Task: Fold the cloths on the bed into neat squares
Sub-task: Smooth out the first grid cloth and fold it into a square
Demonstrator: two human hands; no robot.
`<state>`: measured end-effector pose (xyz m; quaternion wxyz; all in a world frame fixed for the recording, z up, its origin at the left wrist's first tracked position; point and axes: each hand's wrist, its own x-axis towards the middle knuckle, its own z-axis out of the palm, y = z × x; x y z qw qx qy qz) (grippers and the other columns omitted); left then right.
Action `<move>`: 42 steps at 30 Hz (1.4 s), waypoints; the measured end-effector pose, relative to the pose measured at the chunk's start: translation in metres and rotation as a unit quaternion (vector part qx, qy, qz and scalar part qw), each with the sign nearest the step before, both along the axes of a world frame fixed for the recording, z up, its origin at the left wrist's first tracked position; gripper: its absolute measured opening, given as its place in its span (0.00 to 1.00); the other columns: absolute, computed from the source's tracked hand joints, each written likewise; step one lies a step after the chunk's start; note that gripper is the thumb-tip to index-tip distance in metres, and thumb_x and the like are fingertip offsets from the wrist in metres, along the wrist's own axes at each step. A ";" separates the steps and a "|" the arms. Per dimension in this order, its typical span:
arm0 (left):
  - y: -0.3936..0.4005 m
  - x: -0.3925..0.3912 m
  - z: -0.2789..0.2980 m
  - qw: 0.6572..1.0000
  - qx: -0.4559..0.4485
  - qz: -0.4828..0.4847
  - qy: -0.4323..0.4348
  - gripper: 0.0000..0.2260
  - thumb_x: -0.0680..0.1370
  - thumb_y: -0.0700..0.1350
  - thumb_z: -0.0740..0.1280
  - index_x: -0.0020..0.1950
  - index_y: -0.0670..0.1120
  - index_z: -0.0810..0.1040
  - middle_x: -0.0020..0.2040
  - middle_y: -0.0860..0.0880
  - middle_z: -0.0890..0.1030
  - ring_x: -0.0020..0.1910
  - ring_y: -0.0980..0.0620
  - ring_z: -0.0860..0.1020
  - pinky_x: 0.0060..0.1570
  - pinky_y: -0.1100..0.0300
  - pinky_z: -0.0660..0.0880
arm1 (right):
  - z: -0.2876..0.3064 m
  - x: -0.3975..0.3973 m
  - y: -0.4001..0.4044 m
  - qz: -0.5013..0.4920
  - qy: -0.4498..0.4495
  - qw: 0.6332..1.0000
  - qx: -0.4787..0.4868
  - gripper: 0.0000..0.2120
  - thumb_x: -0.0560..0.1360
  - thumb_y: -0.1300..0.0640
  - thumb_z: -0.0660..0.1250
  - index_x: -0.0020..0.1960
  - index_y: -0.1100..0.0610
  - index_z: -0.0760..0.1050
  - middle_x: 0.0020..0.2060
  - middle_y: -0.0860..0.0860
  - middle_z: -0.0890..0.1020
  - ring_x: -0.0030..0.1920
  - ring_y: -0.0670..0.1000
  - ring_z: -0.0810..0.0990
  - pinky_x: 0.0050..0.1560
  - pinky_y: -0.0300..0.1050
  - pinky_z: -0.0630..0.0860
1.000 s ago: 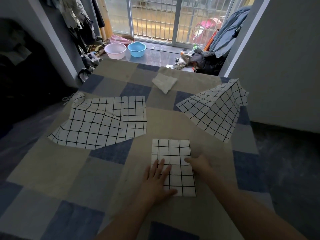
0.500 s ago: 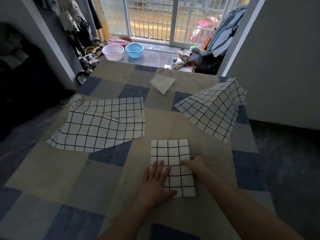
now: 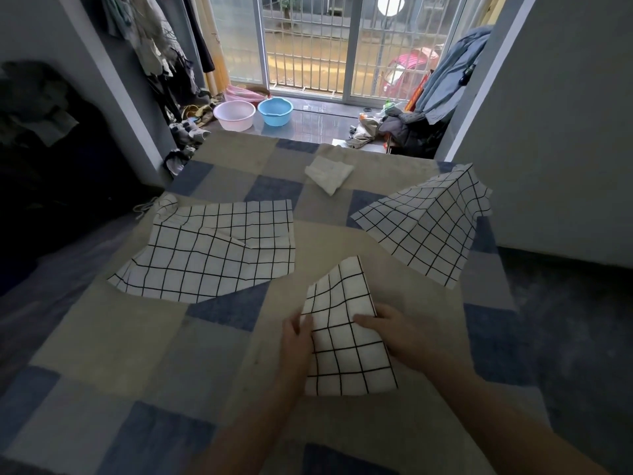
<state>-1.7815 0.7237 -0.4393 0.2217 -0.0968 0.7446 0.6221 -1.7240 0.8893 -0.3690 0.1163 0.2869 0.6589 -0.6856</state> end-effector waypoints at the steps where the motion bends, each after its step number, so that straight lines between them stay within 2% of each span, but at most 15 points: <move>1: -0.002 -0.008 0.006 0.998 0.044 -0.007 -0.048 0.16 0.80 0.53 0.62 0.65 0.47 0.70 0.58 0.50 0.77 0.59 0.50 0.74 0.54 0.56 0.71 | 0.008 0.002 0.001 0.002 0.012 1.000 -0.007 0.09 0.77 0.61 0.66 0.56 0.60 0.79 0.49 0.56 0.85 0.51 0.55 0.84 0.53 0.53 0.80; 4: -0.017 -0.023 0.014 0.982 0.111 -0.125 -0.093 0.17 0.77 0.52 0.67 0.63 0.49 0.75 0.57 0.48 0.82 0.57 0.48 0.79 0.56 0.49 0.76 | 0.021 0.009 0.006 -0.020 0.027 0.999 -0.024 0.09 0.77 0.60 0.66 0.57 0.58 0.78 0.51 0.56 0.85 0.52 0.55 0.84 0.54 0.54 0.80; 8: -0.021 -0.039 0.020 0.986 0.088 -0.109 -0.093 0.24 0.74 0.48 0.72 0.68 0.47 0.70 0.60 0.45 0.79 0.56 0.48 0.80 0.55 0.49 0.78 | 0.026 0.017 0.017 -0.020 0.011 1.000 -0.013 0.08 0.77 0.59 0.66 0.56 0.55 0.79 0.51 0.53 0.85 0.51 0.53 0.84 0.51 0.49 0.80; 11: -0.010 -0.051 0.037 0.991 0.061 -0.118 -0.013 0.20 0.77 0.44 0.69 0.67 0.49 0.68 0.55 0.49 0.78 0.52 0.51 0.79 0.46 0.58 0.77 | 0.028 0.016 0.030 -0.048 -0.002 0.999 0.021 0.09 0.77 0.55 0.66 0.56 0.54 0.79 0.50 0.51 0.85 0.51 0.52 0.83 0.46 0.44 0.79; 13: -0.001 -0.058 0.052 0.988 0.062 -0.112 0.081 0.15 0.78 0.42 0.67 0.64 0.51 0.70 0.48 0.48 0.79 0.45 0.53 0.79 0.43 0.59 0.77 | 0.031 0.014 0.040 -0.080 0.025 0.992 0.091 0.08 0.77 0.51 0.66 0.51 0.54 0.81 0.46 0.51 0.85 0.50 0.53 0.83 0.48 0.46 0.79; 15: 0.006 -0.060 0.063 0.978 0.052 -0.104 0.173 0.12 0.78 0.40 0.66 0.59 0.54 0.74 0.46 0.44 0.81 0.43 0.48 0.80 0.44 0.53 0.77 | 0.037 0.015 0.044 -0.085 0.068 0.977 0.183 0.08 0.77 0.50 0.66 0.43 0.52 0.81 0.41 0.50 0.85 0.46 0.51 0.83 0.49 0.47 0.78; 19: 0.004 -0.048 0.062 0.965 0.027 -0.135 0.225 0.07 0.78 0.40 0.66 0.46 0.52 0.80 0.44 0.53 0.82 0.46 0.52 0.79 0.48 0.56 0.76 | 0.037 0.033 0.037 -0.107 0.114 0.955 0.251 0.11 0.76 0.54 0.68 0.35 0.52 0.78 0.28 0.43 0.79 0.32 0.39 0.75 0.38 0.39 0.71; 23: -0.018 -0.017 0.026 0.958 -0.046 -0.198 0.204 0.07 0.74 0.45 0.64 0.45 0.54 0.81 0.44 0.49 0.82 0.42 0.49 0.80 0.42 0.58 0.75 | -0.001 0.069 0.020 -0.071 0.019 0.956 0.282 0.08 0.76 0.52 0.68 0.40 0.53 0.80 0.34 0.48 0.81 0.37 0.46 0.79 0.37 0.39 0.71; 25: -0.033 -0.003 -0.003 0.949 -0.095 -0.239 0.182 0.09 0.72 0.44 0.64 0.46 0.57 0.80 0.43 0.49 0.82 0.41 0.52 0.79 0.43 0.60 0.77 | -0.033 0.086 0.013 -0.052 -0.048 0.961 0.267 0.06 0.76 0.52 0.68 0.43 0.54 0.80 0.38 0.51 0.82 0.42 0.49 0.79 0.42 0.42 0.74; 28: -0.051 0.008 -0.044 0.911 -0.172 -0.304 0.218 0.09 0.71 0.51 0.65 0.47 0.61 0.80 0.46 0.55 0.81 0.47 0.54 0.78 0.49 0.52 0.76 | -0.066 0.102 0.003 -0.013 -0.131 0.958 0.253 0.06 0.76 0.51 0.68 0.44 0.53 0.79 0.41 0.50 0.81 0.42 0.46 0.78 0.42 0.39 0.74; 32: -0.050 0.011 -0.039 0.882 -0.255 -0.310 0.246 0.11 0.72 0.56 0.60 0.50 0.60 0.79 0.45 0.55 0.77 0.48 0.54 0.74 0.47 0.59 0.70 | -0.074 0.103 0.001 -0.011 -0.157 0.949 0.273 0.06 0.76 0.52 0.68 0.45 0.55 0.78 0.41 0.51 0.81 0.41 0.45 0.77 0.41 0.39 0.73; 35: -0.048 0.010 -0.036 0.847 -0.312 -0.317 0.292 0.21 0.71 0.61 0.53 0.51 0.55 0.81 0.49 0.53 0.76 0.49 0.50 0.73 0.48 0.55 0.72 | -0.063 0.096 -0.001 -0.007 -0.126 0.932 0.339 0.05 0.74 0.54 0.68 0.45 0.55 0.73 0.41 0.50 0.77 0.40 0.44 0.74 0.36 0.37 0.69; 38: -0.039 0.017 -0.032 0.809 -0.322 -0.322 0.372 0.15 0.73 0.56 0.57 0.47 0.52 0.80 0.48 0.51 0.76 0.47 0.48 0.74 0.42 0.54 0.74 | -0.059 0.084 -0.010 0.027 -0.066 0.898 0.434 0.11 0.74 0.55 0.66 0.54 0.54 0.68 0.52 0.51 0.72 0.46 0.47 0.71 0.41 0.40 0.66; 40: -0.027 0.024 -0.030 0.780 -0.298 -0.367 0.410 0.12 0.75 0.54 0.58 0.51 0.51 0.77 0.55 0.48 0.77 0.53 0.46 0.75 0.47 0.51 0.77 | -0.060 0.075 -0.019 0.083 -0.021 0.873 0.480 0.14 0.74 0.54 0.65 0.58 0.53 0.68 0.57 0.51 0.70 0.49 0.48 0.71 0.46 0.41 0.70; 42: -0.012 0.029 -0.033 0.735 -0.307 -0.435 0.419 0.16 0.77 0.54 0.55 0.63 0.52 0.71 0.72 0.47 0.68 0.69 0.46 0.67 0.62 0.48 0.72 | -0.061 0.069 -0.029 0.135 0.024 0.844 0.518 0.18 0.75 0.54 0.63 0.64 0.52 0.67 0.62 0.49 0.68 0.57 0.48 0.70 0.55 0.41 0.71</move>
